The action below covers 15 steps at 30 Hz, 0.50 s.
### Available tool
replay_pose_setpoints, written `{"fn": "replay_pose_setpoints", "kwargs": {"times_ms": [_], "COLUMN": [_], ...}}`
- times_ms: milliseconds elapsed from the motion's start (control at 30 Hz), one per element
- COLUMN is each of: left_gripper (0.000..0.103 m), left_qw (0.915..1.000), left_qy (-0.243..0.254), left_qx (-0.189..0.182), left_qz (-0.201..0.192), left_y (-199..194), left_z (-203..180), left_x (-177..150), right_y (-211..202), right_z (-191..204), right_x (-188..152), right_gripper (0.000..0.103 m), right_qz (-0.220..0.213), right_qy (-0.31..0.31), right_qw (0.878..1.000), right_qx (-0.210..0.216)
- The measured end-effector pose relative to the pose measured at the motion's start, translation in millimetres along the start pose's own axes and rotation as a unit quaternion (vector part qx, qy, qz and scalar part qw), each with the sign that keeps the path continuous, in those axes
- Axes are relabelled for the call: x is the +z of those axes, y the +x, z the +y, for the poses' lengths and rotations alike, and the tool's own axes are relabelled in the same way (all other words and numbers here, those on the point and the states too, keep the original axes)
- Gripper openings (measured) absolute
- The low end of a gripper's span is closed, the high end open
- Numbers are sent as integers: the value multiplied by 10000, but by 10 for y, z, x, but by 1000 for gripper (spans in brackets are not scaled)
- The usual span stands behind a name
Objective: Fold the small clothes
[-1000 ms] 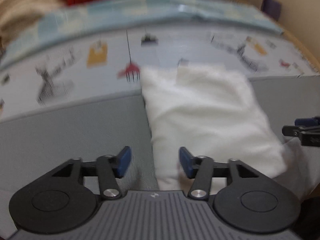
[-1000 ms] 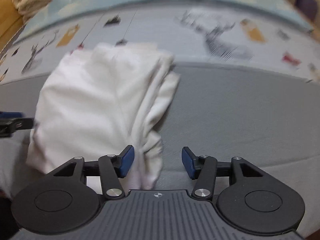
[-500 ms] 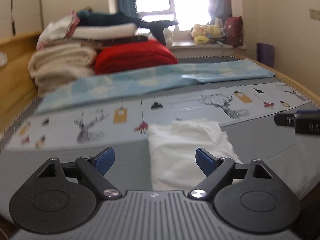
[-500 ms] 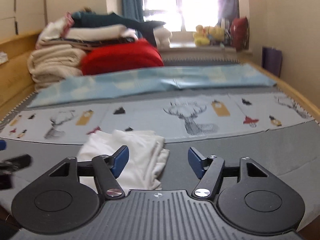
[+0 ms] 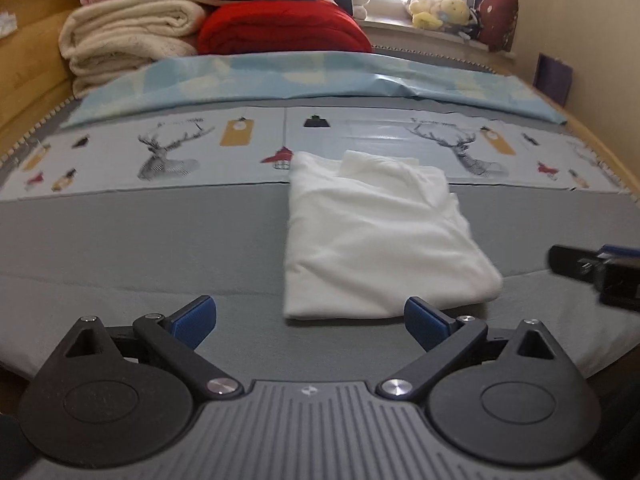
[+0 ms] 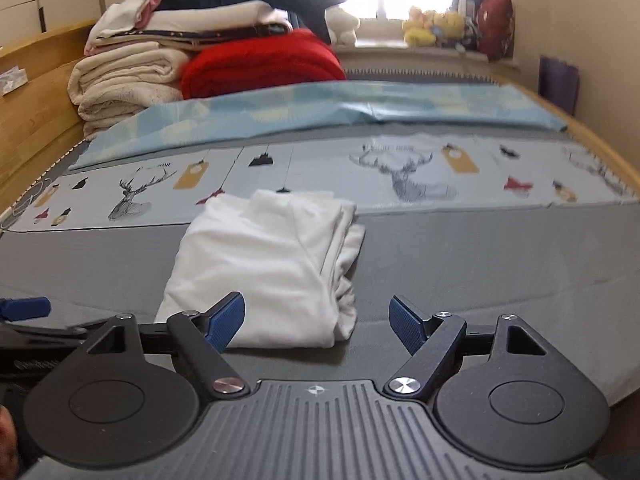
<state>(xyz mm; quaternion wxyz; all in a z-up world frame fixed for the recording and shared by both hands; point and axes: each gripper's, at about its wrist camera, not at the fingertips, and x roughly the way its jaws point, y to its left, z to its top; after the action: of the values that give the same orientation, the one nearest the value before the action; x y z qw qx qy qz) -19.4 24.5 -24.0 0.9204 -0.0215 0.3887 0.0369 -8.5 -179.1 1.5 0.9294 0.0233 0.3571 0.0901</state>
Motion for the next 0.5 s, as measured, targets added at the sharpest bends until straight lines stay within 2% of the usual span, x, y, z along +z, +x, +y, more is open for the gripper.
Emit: {"fn": "replay_pose_setpoints", "kwargs": {"times_ms": [233, 500], "left_gripper": [101, 101], "left_qw": [9998, 9995], "left_qy": [-131, -140], "left_qx": [-173, -250], "left_qz": [38, 165], "left_y": [21, 76], "left_z": [19, -24], "left_x": [12, 1], "right_y": [43, 36], "right_z": [156, 164], "right_x": [-40, -42], "right_gripper": [81, 81], "right_qz": [-27, -41], "right_qy": [-425, -507], "right_qw": [9991, 9987], "right_qx": [-34, 21]}}
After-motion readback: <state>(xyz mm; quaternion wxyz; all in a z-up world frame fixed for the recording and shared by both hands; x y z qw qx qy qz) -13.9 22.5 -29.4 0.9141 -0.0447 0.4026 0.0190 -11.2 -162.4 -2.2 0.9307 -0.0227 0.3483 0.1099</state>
